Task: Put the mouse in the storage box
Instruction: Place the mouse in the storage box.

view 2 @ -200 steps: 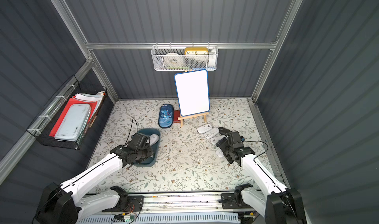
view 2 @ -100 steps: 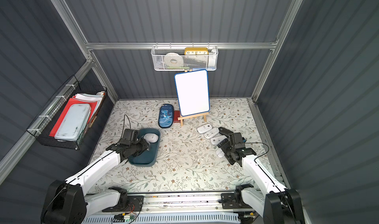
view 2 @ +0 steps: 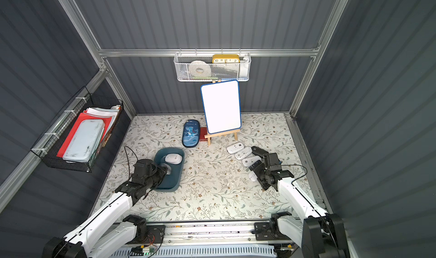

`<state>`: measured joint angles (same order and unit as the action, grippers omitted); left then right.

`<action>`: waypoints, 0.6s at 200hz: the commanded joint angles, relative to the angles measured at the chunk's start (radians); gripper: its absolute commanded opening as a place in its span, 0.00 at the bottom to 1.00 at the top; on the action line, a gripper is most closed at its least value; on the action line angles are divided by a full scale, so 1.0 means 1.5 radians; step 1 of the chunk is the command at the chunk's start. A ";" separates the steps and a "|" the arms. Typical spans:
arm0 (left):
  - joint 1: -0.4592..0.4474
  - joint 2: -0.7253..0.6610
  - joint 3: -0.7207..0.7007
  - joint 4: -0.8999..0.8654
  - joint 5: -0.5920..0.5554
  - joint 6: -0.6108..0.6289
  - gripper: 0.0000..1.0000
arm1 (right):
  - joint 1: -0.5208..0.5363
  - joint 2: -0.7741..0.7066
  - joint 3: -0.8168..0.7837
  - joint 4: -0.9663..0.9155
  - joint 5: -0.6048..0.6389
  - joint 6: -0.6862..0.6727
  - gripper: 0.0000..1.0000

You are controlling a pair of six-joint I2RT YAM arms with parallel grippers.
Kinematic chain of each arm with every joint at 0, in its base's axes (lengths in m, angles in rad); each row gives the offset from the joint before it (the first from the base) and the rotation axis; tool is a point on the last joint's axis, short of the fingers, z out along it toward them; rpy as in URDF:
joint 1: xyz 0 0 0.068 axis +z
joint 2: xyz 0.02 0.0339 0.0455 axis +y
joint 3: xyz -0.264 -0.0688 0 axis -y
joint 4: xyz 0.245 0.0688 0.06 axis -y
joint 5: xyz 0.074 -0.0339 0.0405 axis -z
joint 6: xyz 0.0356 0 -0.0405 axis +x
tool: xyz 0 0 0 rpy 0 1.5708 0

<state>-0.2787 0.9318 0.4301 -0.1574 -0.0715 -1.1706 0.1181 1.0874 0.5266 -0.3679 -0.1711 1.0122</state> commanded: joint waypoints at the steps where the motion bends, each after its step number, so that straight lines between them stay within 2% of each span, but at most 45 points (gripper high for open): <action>1: 0.003 0.033 0.007 0.039 -0.004 -0.056 0.19 | -0.006 -0.001 -0.005 -0.001 -0.009 -0.001 0.93; 45: 0.003 0.067 -0.045 0.136 0.008 -0.124 0.15 | -0.013 -0.009 0.005 -0.015 -0.011 -0.006 0.93; 50: 0.003 0.067 -0.048 0.139 0.006 -0.129 0.18 | -0.013 -0.010 0.005 -0.015 -0.011 -0.006 0.93; 68: 0.003 0.067 -0.056 0.148 0.001 -0.142 0.37 | -0.015 -0.013 0.005 -0.018 -0.012 -0.008 0.93; 84: 0.002 0.070 -0.057 0.156 0.008 -0.141 0.44 | -0.017 -0.014 0.005 -0.020 -0.010 -0.008 0.93; 102: 0.002 0.087 -0.059 0.185 0.057 -0.136 0.55 | -0.021 -0.014 0.005 -0.020 -0.004 -0.008 0.93; 120: 0.002 0.106 -0.054 0.203 0.091 -0.115 0.57 | -0.028 -0.019 0.007 -0.023 -0.003 -0.011 0.93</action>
<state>-0.2787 1.0618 0.3500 0.0818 -0.0170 -1.3640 0.0887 1.0740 0.5270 -0.3759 -0.1833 1.0115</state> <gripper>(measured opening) 0.562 0.927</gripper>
